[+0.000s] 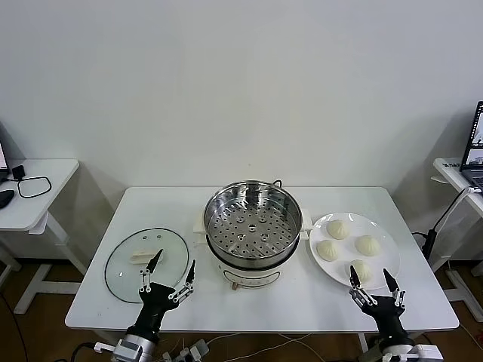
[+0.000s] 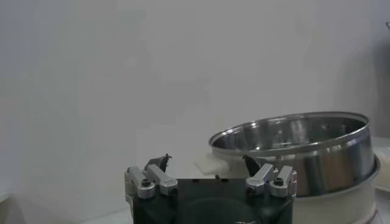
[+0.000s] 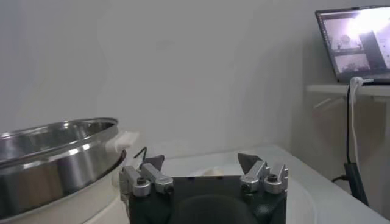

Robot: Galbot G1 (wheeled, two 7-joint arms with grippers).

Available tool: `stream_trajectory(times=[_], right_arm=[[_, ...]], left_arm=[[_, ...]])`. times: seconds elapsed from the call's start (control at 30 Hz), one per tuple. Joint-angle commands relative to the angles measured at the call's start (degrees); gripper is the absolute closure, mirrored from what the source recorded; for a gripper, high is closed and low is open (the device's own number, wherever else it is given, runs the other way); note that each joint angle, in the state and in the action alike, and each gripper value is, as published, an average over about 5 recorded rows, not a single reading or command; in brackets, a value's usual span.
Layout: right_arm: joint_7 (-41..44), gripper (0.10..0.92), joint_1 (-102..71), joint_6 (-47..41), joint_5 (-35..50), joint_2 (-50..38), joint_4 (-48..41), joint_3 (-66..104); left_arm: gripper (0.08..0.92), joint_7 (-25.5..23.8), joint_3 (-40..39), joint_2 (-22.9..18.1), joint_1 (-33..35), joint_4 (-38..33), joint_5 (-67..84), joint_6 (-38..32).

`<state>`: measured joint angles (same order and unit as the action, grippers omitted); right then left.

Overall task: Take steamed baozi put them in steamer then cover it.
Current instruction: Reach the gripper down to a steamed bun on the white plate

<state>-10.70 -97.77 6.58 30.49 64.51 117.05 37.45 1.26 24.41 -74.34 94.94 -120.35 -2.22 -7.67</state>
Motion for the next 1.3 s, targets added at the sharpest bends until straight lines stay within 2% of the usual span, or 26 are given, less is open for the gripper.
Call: stream_trajectory(times=[0.03, 0.23, 0.33, 0.43, 0.57, 0.77, 0.9, 1.13, 1.3], right_arm=[[-4.19, 0.203, 11.72, -4.44, 3.84, -5.99, -4.23, 0.94], [-5.3, 0.203, 30.94, -6.71, 9.87, -15.65, -16.13, -4.84], [-2.57, 0.203, 41.63, -8.5, 13.3, -20.11, -24.3, -11.18], [4.44, 0.203, 51.53, -10.67, 15.81, -24.15, -32.55, -19.12], [22.8, 0.203, 65.14, -11.98, 14.13, -29.01, -44.52, -31.62], [55.35, 0.203, 84.5, -11.26, 0.74, -31.76, -58.53, -50.43], [71.36, 0.203, 94.61, -9.2, -10.24, -29.56, -65.7, -59.79], [84.22, 0.203, 103.14, -3.92, -29.84, -23.14, -72.17, -67.84], [86.37, 0.203, 105.32, -1.06, -40.26, -17.03, -77.51, -69.9]], left_arm=[[0.177, 0.05, -0.1, 0.06, 0.07, -1.16, -0.02, 0.0], [0.177, 0.11, 0.17, 0.11, -0.04, -1.71, 0.0, 0.03], [0.177, 0.26, 0.18, -0.15, -0.25, -1.66, 0.02, 0.13], [0.177, 0.38, 0.09, -0.4, -0.46, -1.3, 0.04, 0.2], [0.177, 0.52, 0.0, -0.46, -0.81, -0.82, 0.06, 0.21], [0.177, 0.89, 0.03, -0.73, -1.09, -0.88, 0.14, 0.42], [0.177, 0.92, 0.32, -0.77, -0.92, -0.93, 0.14, 0.42], [0.177, 1.1, 1.24, -1.17, -0.31, -1.42, 0.27, 0.35], [0.177, 1.2, 1.78, -1.61, 0.28, -1.86, 0.26, 0.22]])
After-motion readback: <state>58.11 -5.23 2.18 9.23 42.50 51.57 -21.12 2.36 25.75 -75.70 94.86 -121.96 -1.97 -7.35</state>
